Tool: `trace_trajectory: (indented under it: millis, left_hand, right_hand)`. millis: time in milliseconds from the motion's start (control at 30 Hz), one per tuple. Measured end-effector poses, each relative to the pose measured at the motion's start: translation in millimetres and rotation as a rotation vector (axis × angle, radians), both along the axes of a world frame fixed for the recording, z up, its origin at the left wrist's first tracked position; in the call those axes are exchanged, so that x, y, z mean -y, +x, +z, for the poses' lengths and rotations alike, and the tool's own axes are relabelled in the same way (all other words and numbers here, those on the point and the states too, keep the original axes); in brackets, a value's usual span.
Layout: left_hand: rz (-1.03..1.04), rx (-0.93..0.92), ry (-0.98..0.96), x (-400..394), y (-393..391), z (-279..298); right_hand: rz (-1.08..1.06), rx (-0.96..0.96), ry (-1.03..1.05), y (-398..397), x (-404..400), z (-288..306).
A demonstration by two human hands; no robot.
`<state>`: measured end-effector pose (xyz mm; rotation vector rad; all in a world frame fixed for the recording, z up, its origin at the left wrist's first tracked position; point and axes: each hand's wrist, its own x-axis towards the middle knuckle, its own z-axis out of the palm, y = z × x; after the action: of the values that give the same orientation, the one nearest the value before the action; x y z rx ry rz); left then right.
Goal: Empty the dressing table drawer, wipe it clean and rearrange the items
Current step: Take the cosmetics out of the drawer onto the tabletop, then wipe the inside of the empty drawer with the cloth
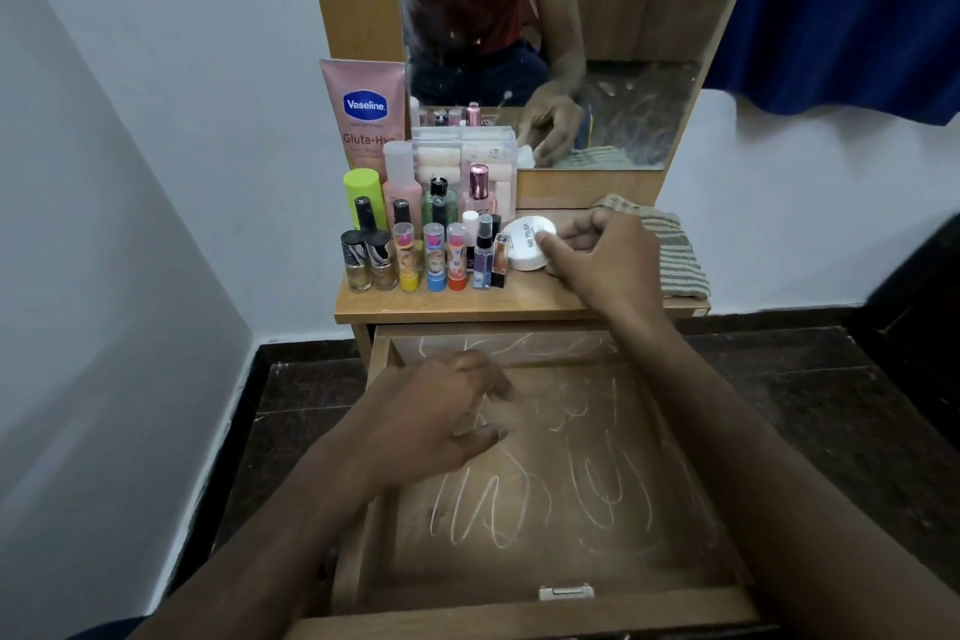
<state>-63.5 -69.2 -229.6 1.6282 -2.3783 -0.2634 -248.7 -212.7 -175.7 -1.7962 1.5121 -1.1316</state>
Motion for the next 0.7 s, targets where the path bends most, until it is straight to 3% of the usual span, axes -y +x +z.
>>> trace_trajectory:
  millis: [167, 300, 400, 533, 600, 700]
  left_hand:
    - [-0.015, 0.02, -0.015, 0.4, 7.3, 0.0]
    - [-0.029, 0.032, -0.024, -1.7, 15.1, 1.5]
    - [-0.026, 0.018, -0.013, -2.2, 18.9, 1.0]
    - [-0.053, 0.038, 0.03, -0.3, 19.5, -1.4]
    - [-0.068, 0.048, 0.04, 1.2, 17.7, -1.0]
    - [-0.084, 0.038, 0.052, 3.1, 13.6, 0.3]
  right_hand:
    - [-0.05, -0.274, -0.286, -2.7, -0.4, 0.9]
    - [-0.029, -0.338, -0.581, -21.1, 0.7, 9.3]
    - [0.042, -0.502, -0.466, -39.1, 10.5, 5.7]
    - [0.267, -0.943, -0.132, -60.1, 11.5, -7.6]
    - [0.299, -0.991, -0.048, -64.2, 10.9, -14.5]
    - [0.316, -1.015, -0.09, -69.5, 12.1, -19.5]
